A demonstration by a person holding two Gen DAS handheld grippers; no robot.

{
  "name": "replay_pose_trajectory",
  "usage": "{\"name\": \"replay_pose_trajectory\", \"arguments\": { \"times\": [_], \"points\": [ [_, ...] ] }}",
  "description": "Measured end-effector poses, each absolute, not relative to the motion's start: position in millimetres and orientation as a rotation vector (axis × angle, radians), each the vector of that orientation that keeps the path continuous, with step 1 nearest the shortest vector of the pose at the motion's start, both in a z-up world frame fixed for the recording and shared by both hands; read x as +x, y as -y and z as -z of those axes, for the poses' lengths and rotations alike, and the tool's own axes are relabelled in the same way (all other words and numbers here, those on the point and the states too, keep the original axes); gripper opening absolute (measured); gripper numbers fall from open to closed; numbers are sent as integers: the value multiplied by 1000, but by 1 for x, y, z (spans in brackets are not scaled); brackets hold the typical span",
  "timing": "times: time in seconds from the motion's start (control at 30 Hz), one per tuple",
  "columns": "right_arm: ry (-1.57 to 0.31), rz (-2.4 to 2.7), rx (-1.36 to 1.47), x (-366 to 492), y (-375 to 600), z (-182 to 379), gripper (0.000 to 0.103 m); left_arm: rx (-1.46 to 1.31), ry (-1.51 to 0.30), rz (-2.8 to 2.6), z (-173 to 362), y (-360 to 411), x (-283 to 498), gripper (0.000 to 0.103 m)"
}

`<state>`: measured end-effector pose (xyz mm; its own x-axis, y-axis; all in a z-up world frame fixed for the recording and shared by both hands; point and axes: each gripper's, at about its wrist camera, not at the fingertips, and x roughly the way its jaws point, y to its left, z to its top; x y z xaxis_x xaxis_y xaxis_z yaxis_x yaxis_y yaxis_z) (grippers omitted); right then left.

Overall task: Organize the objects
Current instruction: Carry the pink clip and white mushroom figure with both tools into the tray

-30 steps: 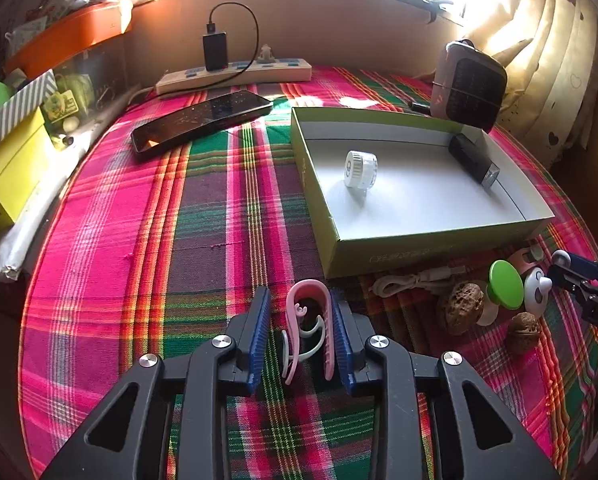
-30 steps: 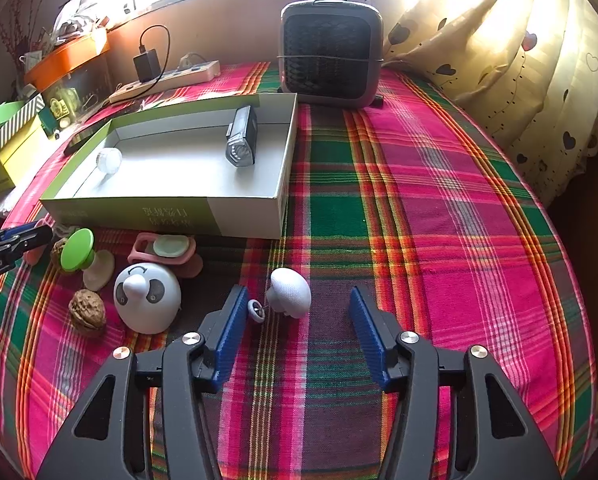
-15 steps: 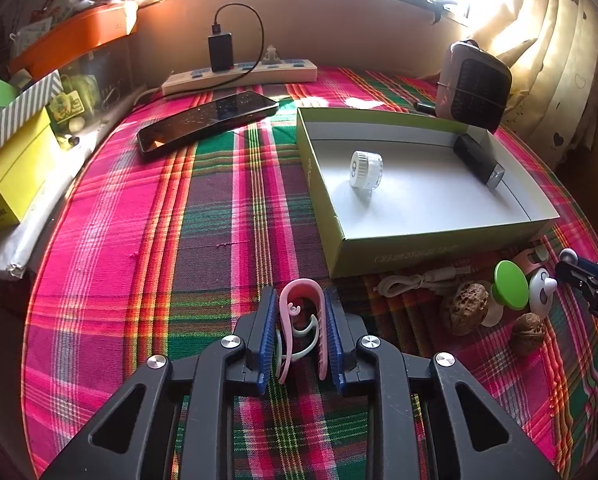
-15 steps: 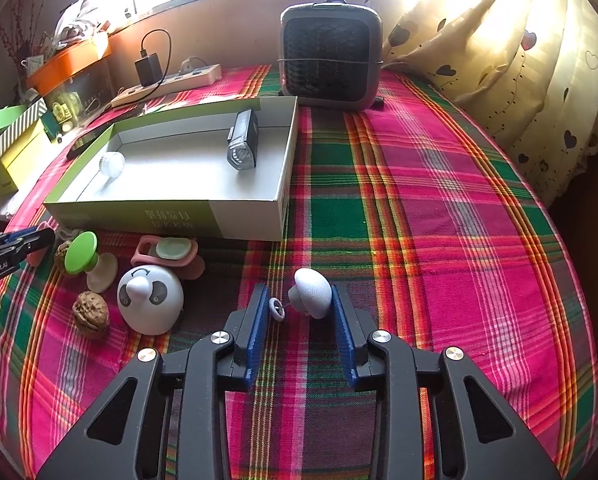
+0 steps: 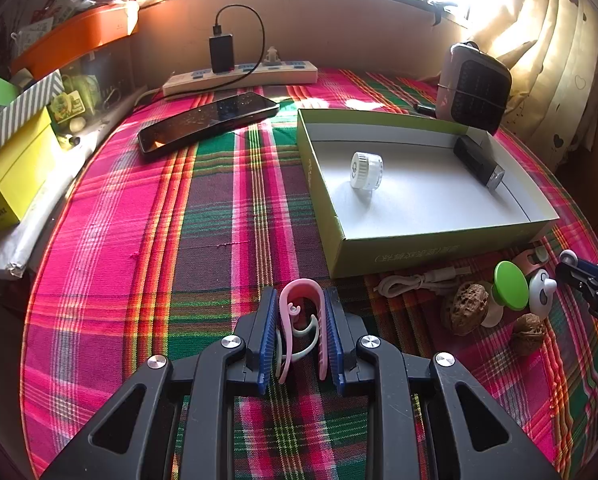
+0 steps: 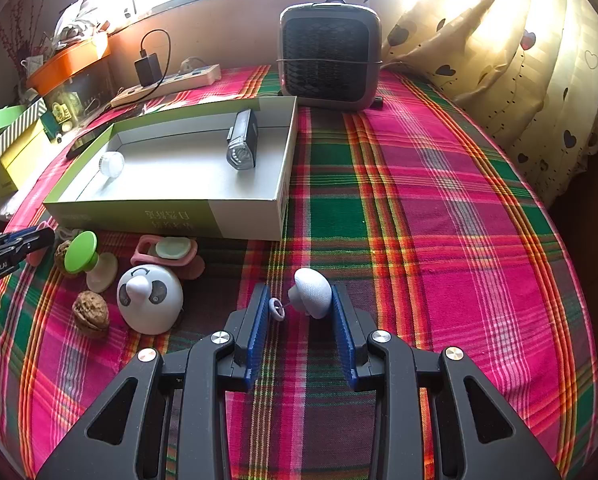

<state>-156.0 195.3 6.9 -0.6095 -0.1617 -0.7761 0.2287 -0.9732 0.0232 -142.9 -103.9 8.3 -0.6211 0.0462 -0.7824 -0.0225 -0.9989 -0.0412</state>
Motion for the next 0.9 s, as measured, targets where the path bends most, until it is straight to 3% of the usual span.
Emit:
{"name": "replay_pose_trajectory", "arguments": {
  "times": [0.9],
  "points": [
    [-90, 2636, 1188, -155, -196, -30, 32, -1278, 73, -2795, -39, 100, -137, 21]
  ]
}}
